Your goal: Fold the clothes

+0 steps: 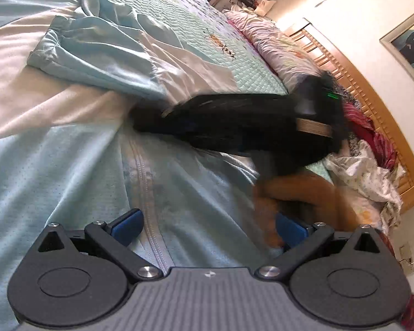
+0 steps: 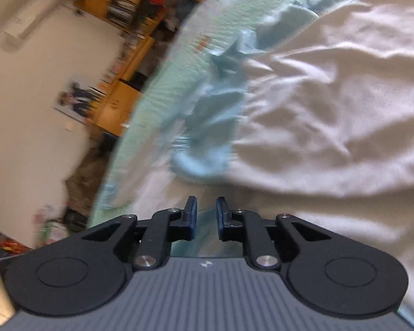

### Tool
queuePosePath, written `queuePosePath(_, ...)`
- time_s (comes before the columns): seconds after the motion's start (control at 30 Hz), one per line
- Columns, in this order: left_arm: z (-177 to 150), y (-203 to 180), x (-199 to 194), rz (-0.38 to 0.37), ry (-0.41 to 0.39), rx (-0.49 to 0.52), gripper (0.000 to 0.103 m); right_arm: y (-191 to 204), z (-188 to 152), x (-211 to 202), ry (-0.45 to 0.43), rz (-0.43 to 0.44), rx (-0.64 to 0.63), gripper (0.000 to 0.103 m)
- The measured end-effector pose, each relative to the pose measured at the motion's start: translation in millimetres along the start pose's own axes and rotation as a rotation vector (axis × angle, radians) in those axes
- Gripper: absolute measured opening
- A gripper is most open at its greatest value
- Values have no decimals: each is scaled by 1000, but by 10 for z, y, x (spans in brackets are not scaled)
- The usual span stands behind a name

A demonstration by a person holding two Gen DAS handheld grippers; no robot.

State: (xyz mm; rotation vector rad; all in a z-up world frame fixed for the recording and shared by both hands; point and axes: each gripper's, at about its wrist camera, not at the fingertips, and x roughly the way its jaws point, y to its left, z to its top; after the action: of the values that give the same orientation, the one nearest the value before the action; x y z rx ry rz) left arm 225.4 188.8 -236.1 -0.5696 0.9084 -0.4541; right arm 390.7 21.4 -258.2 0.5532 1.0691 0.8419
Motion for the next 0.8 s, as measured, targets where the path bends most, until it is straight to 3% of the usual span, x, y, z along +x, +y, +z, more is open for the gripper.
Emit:
queuePosePath(0.1, -5, -32, -2, 8, 5, 8, 102, -43, 24, 12, 2, 11, 40, 2)
queuePosePath(0.17, -8, 22, 15, -4, -4, -4, 102, 32, 6, -65, -5, 22, 15, 16)
queuePosePath(0.23, 25, 78, 33, -13, -15, -26, 102, 13, -11, -49, -9, 24, 26, 22)
queuePosePath(0.27, 28, 81, 25, -15, -16, -36, 102, -5, -18, -21, -3, 13, 26, 2)
queuePosePath(0.3, 34, 83, 16, -18, -18, -41, 102, -31, -18, 19, 6, -2, 32, 0)
queuePosePath(0.37, 33, 99, -6, -26, -21, -46, 102, -12, -9, -4, 1, 1, 47, 7)
queuePosePath(0.43, 26, 129, -33, -37, -32, -72, 102, 77, -44, -68, -12, 10, 33, 24)
queuePosePath(0.47, 23, 135, -52, -40, -39, -87, 102, 121, -81, -132, -28, 30, 33, 27)
queuePosePath(0.63, -25, -63, -272, -15, -44, -35, 102, 142, -118, -270, -128, 235, 156, 31)
queuePosePath(0.73, -98, -61, -404, 20, -41, -17, 102, 79, -19, -222, -171, 265, 245, 33)
queuePosePath(0.8, -144, 25, -460, 55, -40, -34, 102, 31, 26, -178, -180, 207, 266, 35)
